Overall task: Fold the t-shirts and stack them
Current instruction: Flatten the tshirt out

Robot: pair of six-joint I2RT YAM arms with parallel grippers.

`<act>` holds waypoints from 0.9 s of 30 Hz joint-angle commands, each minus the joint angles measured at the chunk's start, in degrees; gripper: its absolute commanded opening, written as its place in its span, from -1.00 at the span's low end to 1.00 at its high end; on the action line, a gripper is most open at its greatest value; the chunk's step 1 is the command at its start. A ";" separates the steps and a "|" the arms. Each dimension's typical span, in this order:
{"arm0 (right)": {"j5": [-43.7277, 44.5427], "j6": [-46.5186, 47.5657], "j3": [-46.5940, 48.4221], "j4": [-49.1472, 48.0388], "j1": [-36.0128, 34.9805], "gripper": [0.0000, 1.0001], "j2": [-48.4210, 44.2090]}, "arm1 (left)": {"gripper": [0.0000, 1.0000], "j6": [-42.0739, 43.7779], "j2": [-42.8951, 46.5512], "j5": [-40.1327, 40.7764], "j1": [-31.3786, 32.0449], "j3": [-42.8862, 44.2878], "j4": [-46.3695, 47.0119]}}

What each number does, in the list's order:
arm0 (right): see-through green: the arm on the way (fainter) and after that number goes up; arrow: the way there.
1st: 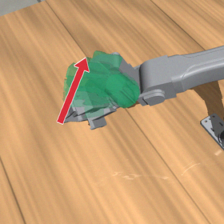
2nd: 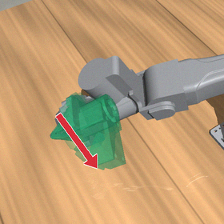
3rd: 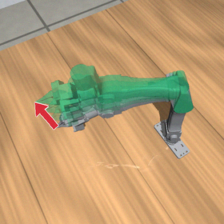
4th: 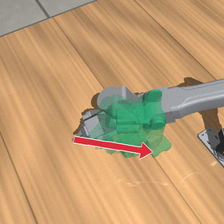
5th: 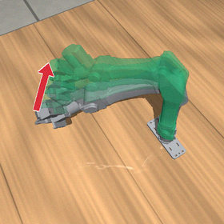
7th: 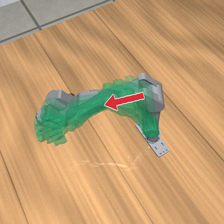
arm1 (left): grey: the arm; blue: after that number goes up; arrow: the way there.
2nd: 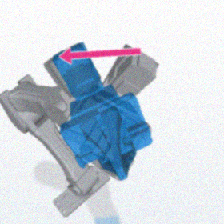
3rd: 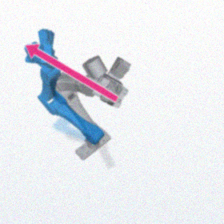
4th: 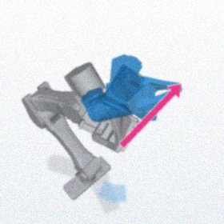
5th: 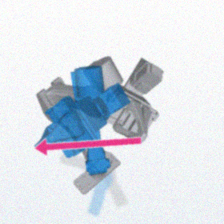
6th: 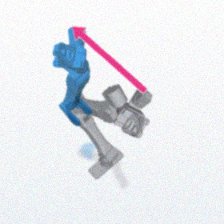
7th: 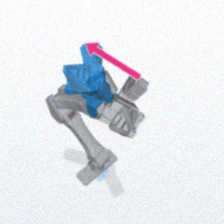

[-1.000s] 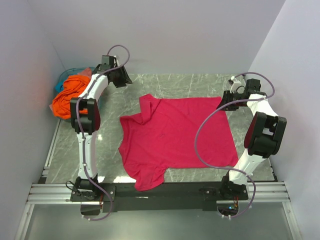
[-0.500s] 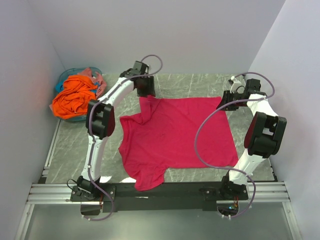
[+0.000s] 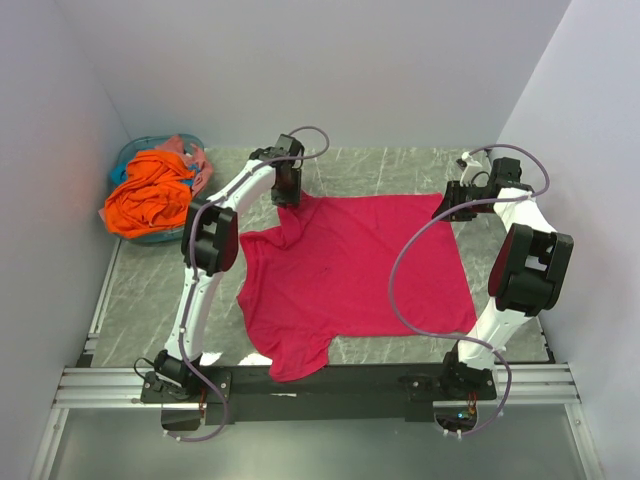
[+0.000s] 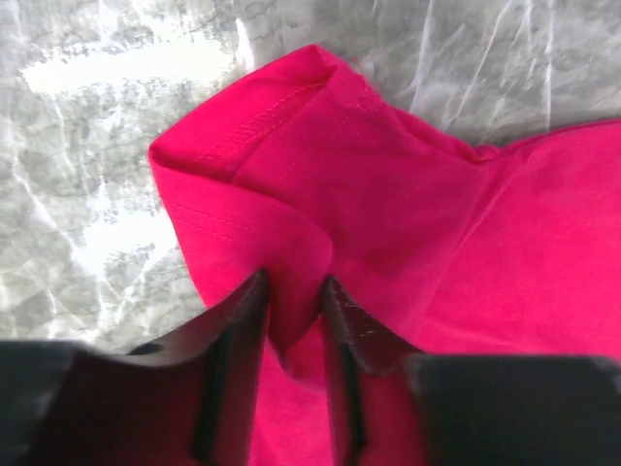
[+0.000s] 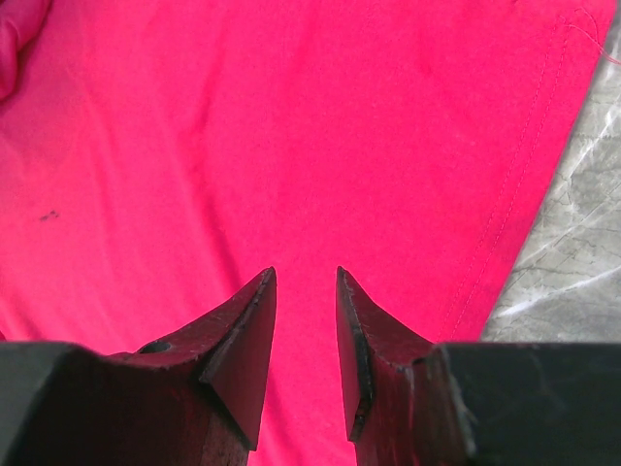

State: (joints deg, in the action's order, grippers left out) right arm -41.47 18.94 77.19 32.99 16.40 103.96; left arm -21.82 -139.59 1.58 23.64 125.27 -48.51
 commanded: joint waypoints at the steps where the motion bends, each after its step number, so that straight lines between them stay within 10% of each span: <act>1: -0.89 0.05 -0.11 -0.74 0.38 -0.23 -2.71 | -0.36 1.43 0.89 2.11 0.27 2.52 -0.27; 11: -0.71 0.40 -0.28 -0.74 0.38 -0.23 -2.89 | -0.99 0.12 13.10 -1.14 -3.32 -5.81 9.39; 19: -1.33 1.01 0.07 -0.39 0.38 -0.23 -2.98 | -0.99 -5.51 18.22 -30.03 -14.58 -18.66 22.93; 27: 1.92 1.71 5.42 1.10 -0.06 -0.22 2.63 | -0.95 -9.29 15.22 -33.58 -18.36 -21.03 26.01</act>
State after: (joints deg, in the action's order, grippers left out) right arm -41.10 19.62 78.22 33.91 16.38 104.51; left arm -29.30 -124.18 -26.87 4.12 104.71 -26.13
